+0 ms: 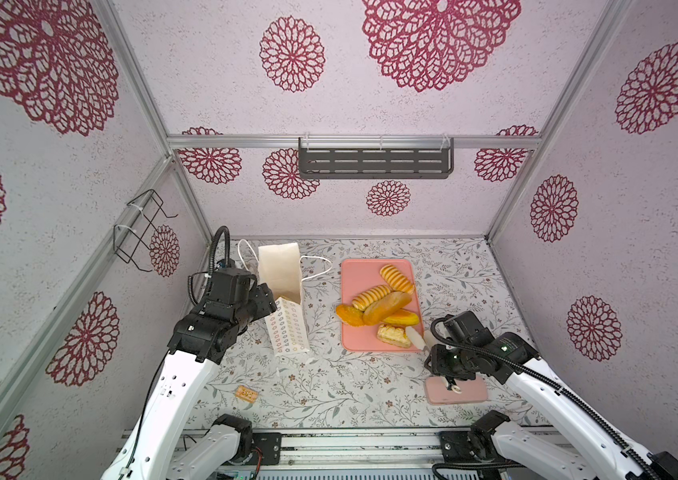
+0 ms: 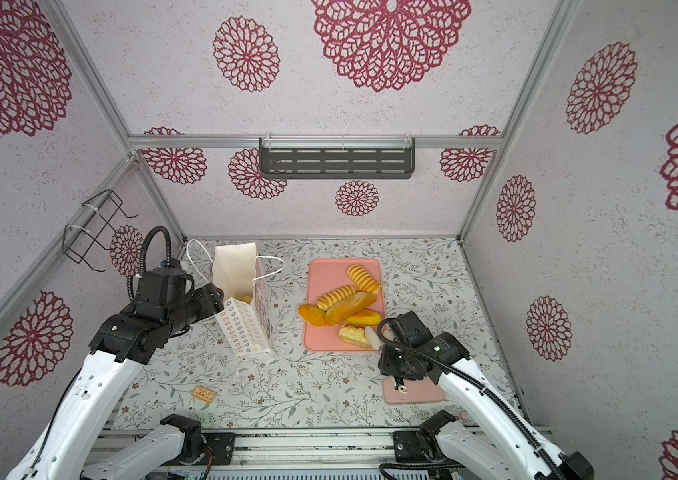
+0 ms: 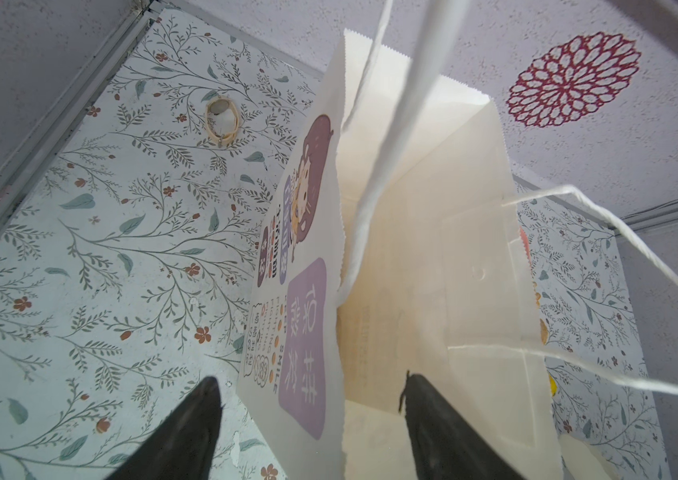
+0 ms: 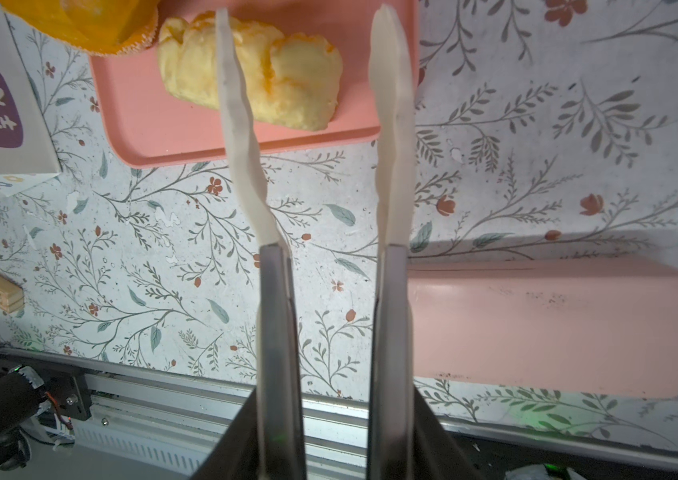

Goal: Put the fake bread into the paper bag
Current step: 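Move the right tongs back past the tray toward the pink box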

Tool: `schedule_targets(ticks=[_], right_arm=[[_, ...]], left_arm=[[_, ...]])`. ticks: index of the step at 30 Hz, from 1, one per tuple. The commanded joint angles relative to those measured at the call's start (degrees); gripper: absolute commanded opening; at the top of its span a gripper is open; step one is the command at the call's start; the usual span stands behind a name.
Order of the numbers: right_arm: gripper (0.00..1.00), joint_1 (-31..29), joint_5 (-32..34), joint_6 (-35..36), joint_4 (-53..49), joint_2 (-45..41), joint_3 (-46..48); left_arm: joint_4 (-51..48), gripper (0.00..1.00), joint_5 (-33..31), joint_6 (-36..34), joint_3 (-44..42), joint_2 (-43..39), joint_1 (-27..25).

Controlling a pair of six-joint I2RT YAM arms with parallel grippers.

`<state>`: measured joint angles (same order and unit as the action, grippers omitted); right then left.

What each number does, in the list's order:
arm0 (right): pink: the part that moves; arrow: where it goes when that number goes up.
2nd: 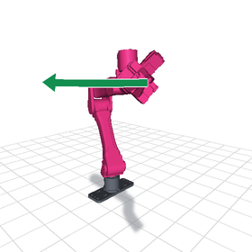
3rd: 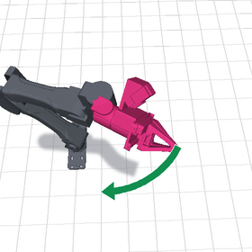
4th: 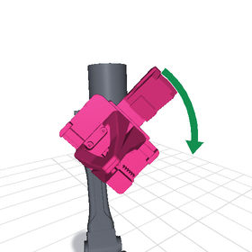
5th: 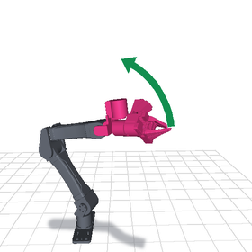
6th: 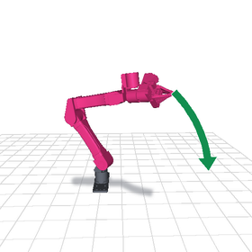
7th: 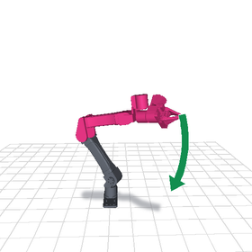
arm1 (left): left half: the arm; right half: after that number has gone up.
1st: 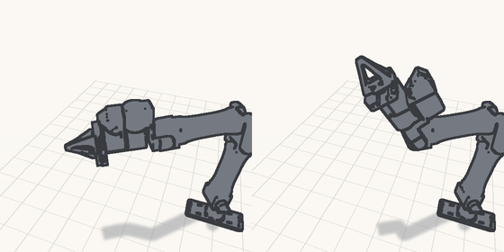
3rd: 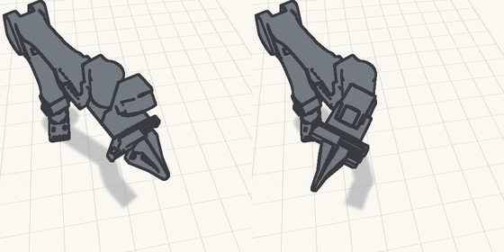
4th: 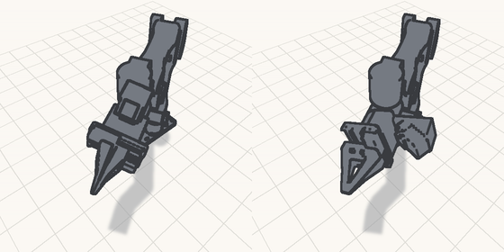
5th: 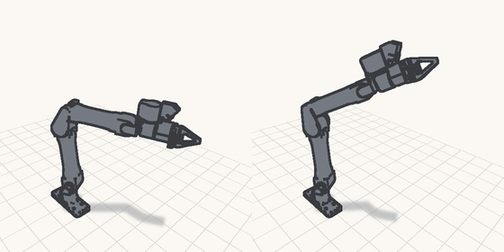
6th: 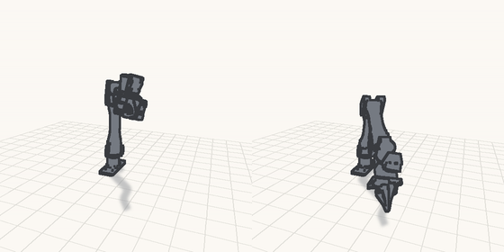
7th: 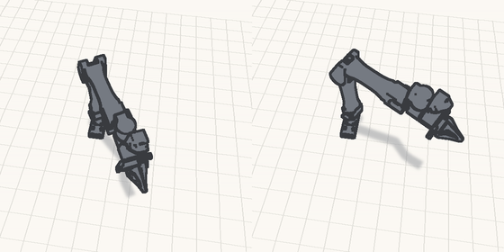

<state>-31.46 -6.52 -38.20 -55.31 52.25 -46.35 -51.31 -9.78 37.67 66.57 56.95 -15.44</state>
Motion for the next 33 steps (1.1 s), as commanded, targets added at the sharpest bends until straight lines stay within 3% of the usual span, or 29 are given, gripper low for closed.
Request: schedule_targets(ticks=[1, 13, 33], right_arm=[[0.45, 0.34, -1.81, -1.23, 2.07, 0.26, 0.25], [0.41, 0.42, -1.63, -1.09, 4.84, 1.71, 2.42], [0.21, 0.44, -2.35, -3.65, 10.44, -0.84, 5.36]], left_arm=[[1.47, 0.73, -0.77, -0.63, -0.56, -0.17, -0.20], [1.98, 0.73, -0.99, -0.17, -0.55, -0.52, -0.20], [3.93, 0.73, -1.98, 2.22, -2.84, -1.75, -0.20]])
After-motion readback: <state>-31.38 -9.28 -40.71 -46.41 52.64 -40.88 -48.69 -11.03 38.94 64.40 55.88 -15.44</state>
